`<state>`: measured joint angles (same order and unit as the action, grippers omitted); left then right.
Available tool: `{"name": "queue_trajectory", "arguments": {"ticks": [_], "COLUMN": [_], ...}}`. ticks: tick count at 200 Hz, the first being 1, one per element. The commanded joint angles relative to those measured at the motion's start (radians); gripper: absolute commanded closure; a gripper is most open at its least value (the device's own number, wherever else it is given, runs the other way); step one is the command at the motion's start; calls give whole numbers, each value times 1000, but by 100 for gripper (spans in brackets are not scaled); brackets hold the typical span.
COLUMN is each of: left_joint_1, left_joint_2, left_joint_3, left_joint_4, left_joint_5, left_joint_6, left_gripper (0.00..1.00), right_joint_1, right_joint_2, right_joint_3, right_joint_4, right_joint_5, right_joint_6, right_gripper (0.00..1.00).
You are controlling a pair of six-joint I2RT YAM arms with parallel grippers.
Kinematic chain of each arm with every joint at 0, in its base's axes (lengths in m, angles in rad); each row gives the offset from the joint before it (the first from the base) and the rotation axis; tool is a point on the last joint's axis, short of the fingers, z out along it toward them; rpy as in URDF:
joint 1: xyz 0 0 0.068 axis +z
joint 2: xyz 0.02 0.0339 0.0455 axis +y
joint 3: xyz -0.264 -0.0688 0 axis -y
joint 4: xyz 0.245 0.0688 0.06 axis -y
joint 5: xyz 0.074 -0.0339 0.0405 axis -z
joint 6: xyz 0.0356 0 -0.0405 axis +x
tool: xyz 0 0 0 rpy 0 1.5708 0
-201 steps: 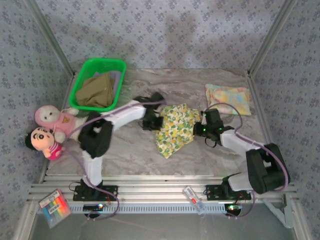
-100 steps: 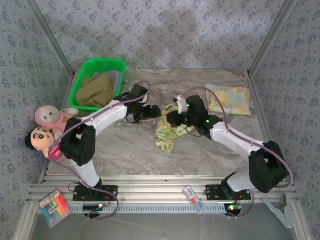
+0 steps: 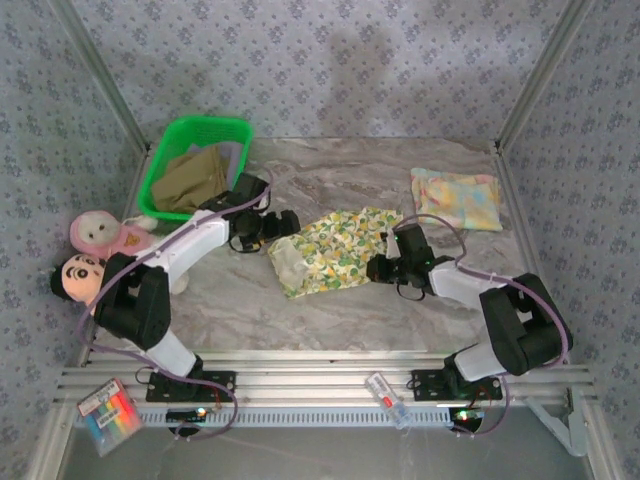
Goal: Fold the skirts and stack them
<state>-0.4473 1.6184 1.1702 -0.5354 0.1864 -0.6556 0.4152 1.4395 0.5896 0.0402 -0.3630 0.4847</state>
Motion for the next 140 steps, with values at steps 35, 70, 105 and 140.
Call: {"name": "queue_trajectory", "arguments": {"ticks": [35,70,105,140], "left_joint_1": [-1,11,60,78], "left_joint_2": [25,23,0,-39], "left_joint_3": [-18,-51,-145,-237], "left_joint_4": [-103,-91,28,149], "left_joint_5": [-64,-61,35,169], "left_joint_6": [8,37,146,213], "left_gripper": [1,5,23,18], "right_joint_1": [17,18,17,13], "right_joint_2": [-66,-68,-66,-55], "right_joint_3": [-86,-94,-76,-68], "right_joint_4": [26,33,29,33], "right_joint_5": [63,77,91,96], "right_joint_6": [90,100,91,95], "right_gripper": [100,100,100,100]}}
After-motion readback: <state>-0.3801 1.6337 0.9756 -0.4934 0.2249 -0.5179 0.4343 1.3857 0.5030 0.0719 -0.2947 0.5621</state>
